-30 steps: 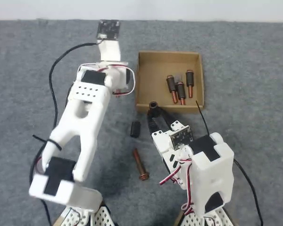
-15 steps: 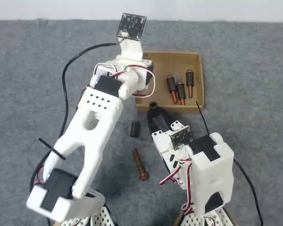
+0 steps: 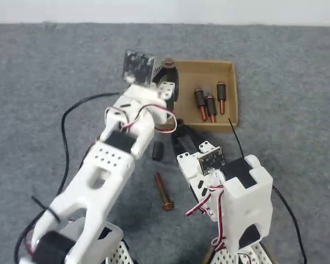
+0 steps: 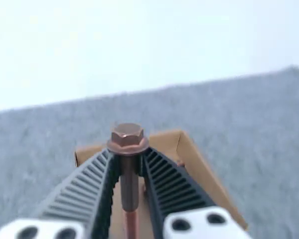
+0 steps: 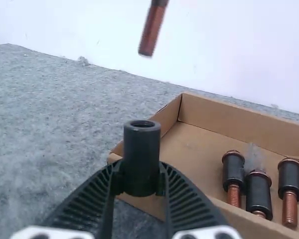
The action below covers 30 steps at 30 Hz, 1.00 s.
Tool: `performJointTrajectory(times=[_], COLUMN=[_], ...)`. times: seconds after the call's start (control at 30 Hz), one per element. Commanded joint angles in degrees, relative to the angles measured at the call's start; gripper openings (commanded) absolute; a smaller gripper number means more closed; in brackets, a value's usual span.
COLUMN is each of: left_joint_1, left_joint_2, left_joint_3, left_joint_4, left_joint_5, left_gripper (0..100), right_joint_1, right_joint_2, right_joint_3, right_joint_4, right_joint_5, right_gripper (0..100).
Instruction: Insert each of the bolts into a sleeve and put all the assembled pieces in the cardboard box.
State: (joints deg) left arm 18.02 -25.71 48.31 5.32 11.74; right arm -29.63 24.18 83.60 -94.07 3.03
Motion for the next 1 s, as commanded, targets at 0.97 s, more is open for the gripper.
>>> performJointTrajectory(times=[0.97], left_joint_1=[5.3], left_joint_2=[-12.9], left_joint_3=[16.9], left_joint_4=[-14.4], left_joint_5=[15.5], left_gripper=[1], right_joint_1=[0.1], right_joint_2=[-0.6], right_joint_3=[0.3], right_joint_4=[-4.7], right_joint_5=[-0.5], right_gripper=[0.6])
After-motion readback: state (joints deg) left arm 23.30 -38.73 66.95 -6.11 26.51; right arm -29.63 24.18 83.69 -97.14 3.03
